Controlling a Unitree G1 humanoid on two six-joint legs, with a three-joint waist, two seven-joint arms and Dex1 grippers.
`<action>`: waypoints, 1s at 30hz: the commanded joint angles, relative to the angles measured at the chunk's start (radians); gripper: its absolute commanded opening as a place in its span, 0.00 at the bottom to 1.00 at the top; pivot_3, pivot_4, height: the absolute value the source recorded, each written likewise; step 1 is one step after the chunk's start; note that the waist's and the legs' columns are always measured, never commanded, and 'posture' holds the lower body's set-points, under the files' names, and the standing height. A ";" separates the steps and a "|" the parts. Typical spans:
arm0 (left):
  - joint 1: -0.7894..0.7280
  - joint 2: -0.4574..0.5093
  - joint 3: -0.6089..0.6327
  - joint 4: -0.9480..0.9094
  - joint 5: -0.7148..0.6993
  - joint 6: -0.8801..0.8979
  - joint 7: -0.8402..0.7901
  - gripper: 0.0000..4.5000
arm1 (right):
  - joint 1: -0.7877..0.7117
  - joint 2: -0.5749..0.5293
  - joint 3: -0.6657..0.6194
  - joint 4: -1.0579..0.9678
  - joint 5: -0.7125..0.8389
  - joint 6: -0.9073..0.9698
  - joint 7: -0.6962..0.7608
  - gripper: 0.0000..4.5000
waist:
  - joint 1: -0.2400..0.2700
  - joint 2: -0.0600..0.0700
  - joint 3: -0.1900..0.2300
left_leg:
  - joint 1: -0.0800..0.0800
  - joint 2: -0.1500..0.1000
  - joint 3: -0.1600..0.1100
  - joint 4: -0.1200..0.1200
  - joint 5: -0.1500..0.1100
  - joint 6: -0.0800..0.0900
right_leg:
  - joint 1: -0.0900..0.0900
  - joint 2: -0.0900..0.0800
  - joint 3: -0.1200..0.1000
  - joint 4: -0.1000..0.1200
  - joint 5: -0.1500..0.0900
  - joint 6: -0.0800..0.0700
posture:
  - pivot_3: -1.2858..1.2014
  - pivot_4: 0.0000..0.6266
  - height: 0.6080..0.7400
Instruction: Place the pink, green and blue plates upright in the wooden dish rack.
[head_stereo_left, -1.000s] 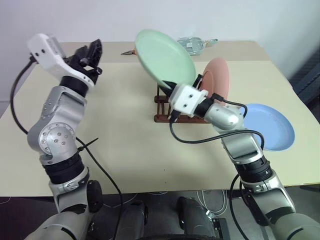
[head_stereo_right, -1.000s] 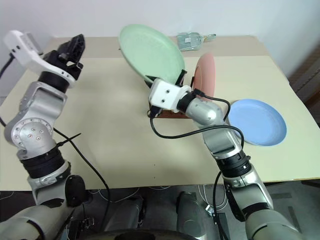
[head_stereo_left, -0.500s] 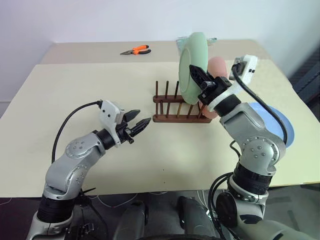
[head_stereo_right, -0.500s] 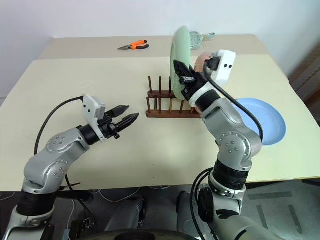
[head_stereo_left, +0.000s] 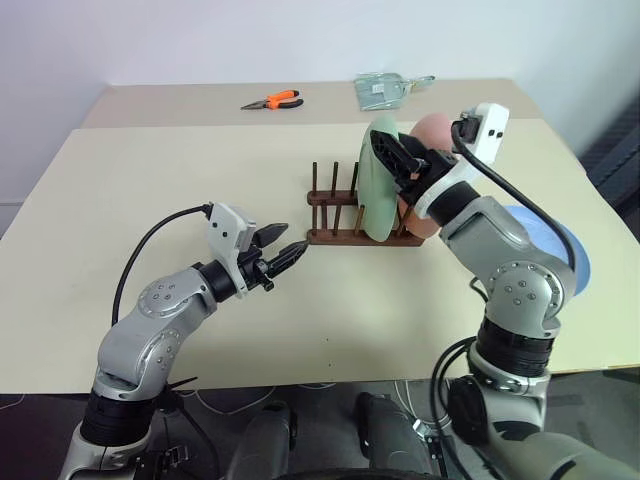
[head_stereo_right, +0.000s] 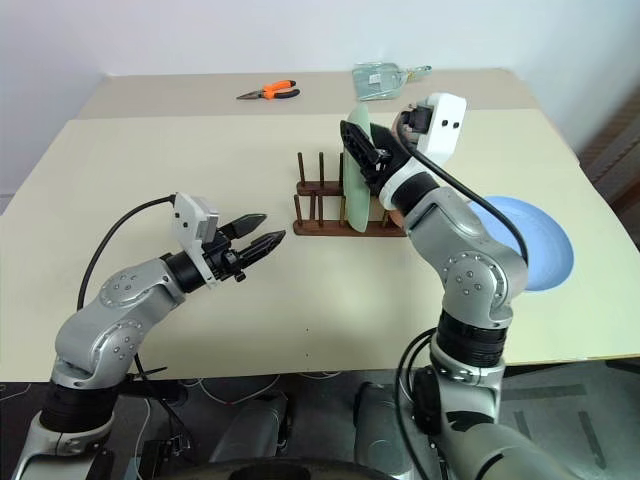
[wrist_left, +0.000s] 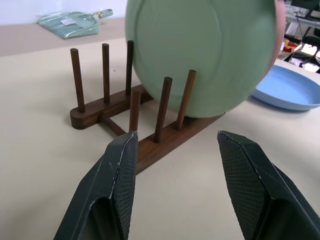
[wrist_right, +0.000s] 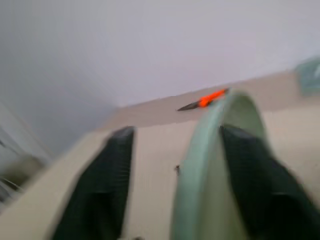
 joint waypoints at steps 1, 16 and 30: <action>-0.005 -0.005 -0.017 -0.052 -0.005 -0.004 -0.015 0.57 | -0.037 -0.148 0.067 -0.070 -0.143 -0.174 0.145 0.69 | 0.000 0.000 0.000 | 0.000 0.000 0.000 0.000 0.000 0.000 | 0.000 0.000 0.000 0.000 0.000 0.001 | 0.52 0.24 1.00; -0.069 -0.024 -0.187 0.008 0.067 -0.040 -0.157 0.57 | 0.607 -0.590 -0.251 -0.041 -0.249 -0.206 0.446 0.99 | 0.019 0.000 -0.001 | 0.001 0.000 0.004 0.001 -0.002 0.003 | 0.006 -0.002 0.001 -0.004 -0.002 0.002 | 0.52 0.24 1.00; -0.070 -0.022 -0.185 -0.016 0.087 -0.034 -0.166 0.57 | 0.628 -0.513 -0.040 0.235 -0.529 -0.290 0.312 0.11 | 0.027 0.001 -0.001 | 0.001 0.000 0.004 0.003 -0.002 0.003 | 0.006 -0.002 0.001 -0.004 -0.003 0.002 | 0.52 0.24 1.00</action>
